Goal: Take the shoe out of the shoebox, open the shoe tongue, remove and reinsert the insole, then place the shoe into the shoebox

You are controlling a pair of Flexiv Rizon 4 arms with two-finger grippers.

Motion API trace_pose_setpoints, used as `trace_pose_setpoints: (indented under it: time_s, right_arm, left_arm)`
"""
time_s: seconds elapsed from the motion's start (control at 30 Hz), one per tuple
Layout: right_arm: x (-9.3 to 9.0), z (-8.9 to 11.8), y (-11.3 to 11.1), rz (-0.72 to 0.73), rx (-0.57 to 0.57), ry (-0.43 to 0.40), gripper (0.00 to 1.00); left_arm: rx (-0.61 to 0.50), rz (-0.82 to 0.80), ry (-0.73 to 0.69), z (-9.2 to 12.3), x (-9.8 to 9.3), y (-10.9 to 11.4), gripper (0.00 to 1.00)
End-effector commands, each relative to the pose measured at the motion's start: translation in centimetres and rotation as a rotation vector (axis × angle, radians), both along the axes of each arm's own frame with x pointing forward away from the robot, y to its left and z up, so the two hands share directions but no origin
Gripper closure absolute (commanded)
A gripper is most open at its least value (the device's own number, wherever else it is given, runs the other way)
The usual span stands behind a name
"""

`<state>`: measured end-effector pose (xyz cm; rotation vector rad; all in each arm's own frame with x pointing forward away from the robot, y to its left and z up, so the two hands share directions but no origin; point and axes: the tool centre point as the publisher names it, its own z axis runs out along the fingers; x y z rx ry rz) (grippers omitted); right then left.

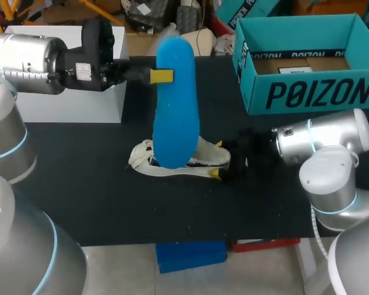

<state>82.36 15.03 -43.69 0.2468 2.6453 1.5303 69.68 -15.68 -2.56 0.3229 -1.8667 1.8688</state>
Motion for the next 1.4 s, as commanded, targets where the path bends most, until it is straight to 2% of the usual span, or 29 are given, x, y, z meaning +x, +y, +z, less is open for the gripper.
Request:
trace_pose_setpoints:
  time_s: [0.03, 0.4, 0.7, 0.73, 0.77, 0.8, 1.07, 1.4]
  right_arm:
    - [0.0, -0.3, 0.0, 0.0, -0.001, 0.001, 1.0]
    - [0.0, -0.3, 0.0, 0.0, -0.001, 0.001, 1.0]
    - [0.0, -0.3, 0.0, 0.0, -0.001, 0.001, 1.0]
    - [0.0, -0.3, 0.0, 0.0, -0.001, 0.001, 0.75]
    - [0.0, -0.3, 0.0, 0.006, -0.024, 0.007, 0.2]
    - [0.1, -0.2, -0.2, -0.006, -0.022, -0.001, 0.0]
    - [0.3, 0.9, -1.3, -0.016, -0.096, 0.006, 0.0]
    - [0.3, 3.2, -2.6, 0.033, -0.334, 0.065, 0.0]
  left_arm:
    - [0.043, 0.059, 0.001, 2.5, -2.7, 0.4, 1.0]
    - [0.021, 0.016, -0.028, 6.8, -5.8, -0.2, 1.0]
    - [0.012, 0.017, -0.03, 7.3, -6.0, -0.2, 1.0]
    - [0.012, 0.017, -0.03, 7.3, -6.0, -0.2, 1.0]
    - [0.012, 0.017, -0.03, 7.3, -6.0, -0.2, 1.0]
    - [0.012, 0.017, -0.03, 7.3, -6.0, -0.2, 1.0]
    - [0.012, 0.017, -0.03, 7.3, -6.0, -0.2, 1.0]
    - [0.012, 0.017, -0.03, 7.3, -6.0, -0.2, 1.0]
